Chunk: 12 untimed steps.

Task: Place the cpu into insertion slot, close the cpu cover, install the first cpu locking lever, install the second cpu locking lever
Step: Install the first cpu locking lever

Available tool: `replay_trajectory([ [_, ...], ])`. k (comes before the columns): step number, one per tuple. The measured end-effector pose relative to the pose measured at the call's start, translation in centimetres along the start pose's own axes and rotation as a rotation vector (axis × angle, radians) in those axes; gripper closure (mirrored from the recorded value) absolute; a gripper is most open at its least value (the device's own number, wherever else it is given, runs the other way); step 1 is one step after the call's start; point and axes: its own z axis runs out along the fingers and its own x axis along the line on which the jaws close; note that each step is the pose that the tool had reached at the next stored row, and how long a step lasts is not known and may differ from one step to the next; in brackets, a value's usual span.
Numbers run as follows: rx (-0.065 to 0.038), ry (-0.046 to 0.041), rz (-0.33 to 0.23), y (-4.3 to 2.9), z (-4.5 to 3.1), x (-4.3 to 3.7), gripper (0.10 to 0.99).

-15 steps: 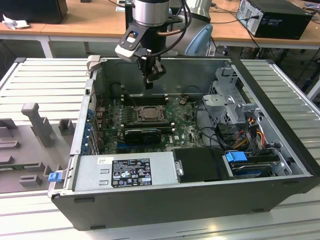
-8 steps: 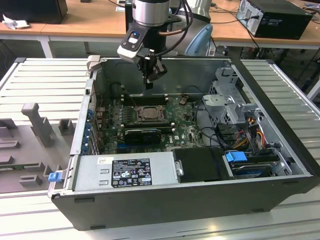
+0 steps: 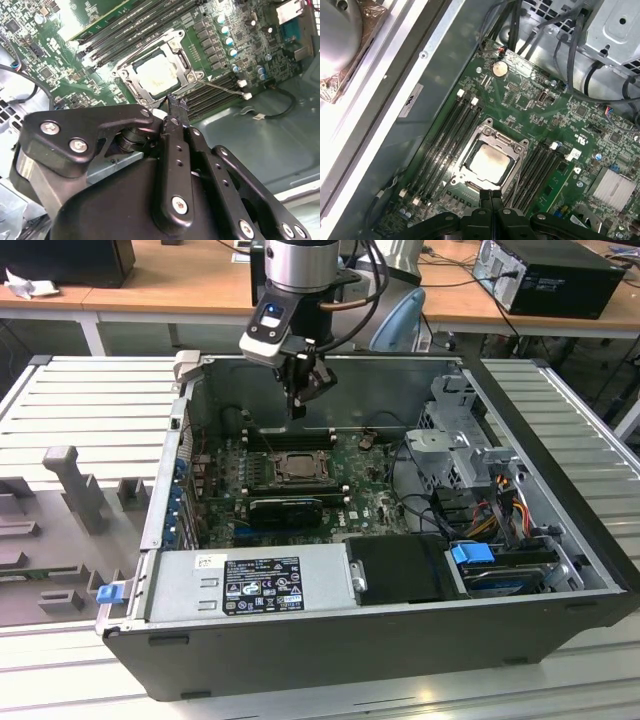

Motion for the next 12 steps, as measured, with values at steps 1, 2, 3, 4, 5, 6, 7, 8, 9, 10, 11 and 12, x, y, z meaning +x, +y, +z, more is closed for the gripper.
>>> replay_trajectory([
  [1, 0.0, -0.0002, -0.006, 0.0, 0.0, 0.0, 0.98],
  [2, 0.0, -0.0004, -0.011, 0.0, 0.0, 0.0, 0.98],
  [3, 0.0, -0.0006, -0.017, 0.0, 0.0, 0.0, 0.98],
  [4, 0.001, -0.0009, -0.024, 0.0, 0.0, 0.0, 0.98],
  [5, 0.001, -0.0013, -0.029, 0.0, 0.0, 0.0, 0.98],
  [6, 0.001, -0.0022, -0.042, 0.0, 0.0, 0.0, 0.98],
  [7, 0.002, -0.0027, -0.051, 0.0, 0.0, 0.0, 0.98],
  [8, 0.002, -0.0034, -0.056, 0.0, 0.0, 0.0, 0.98],
  [9, 0.002, -0.0039, -0.062, 0.0, 0.0, 0.0, 0.98],
  [10, 0.003, -0.0047, -0.07, 0.0, 0.0, 0.0, 0.98],
  [11, 0.003, -0.0053, -0.077, 0.0, 0.0, 0.0, 0.98],
  [12, 0.004, -0.0063, -0.087, 0.0, 0.0, 0.0, 0.98],
])
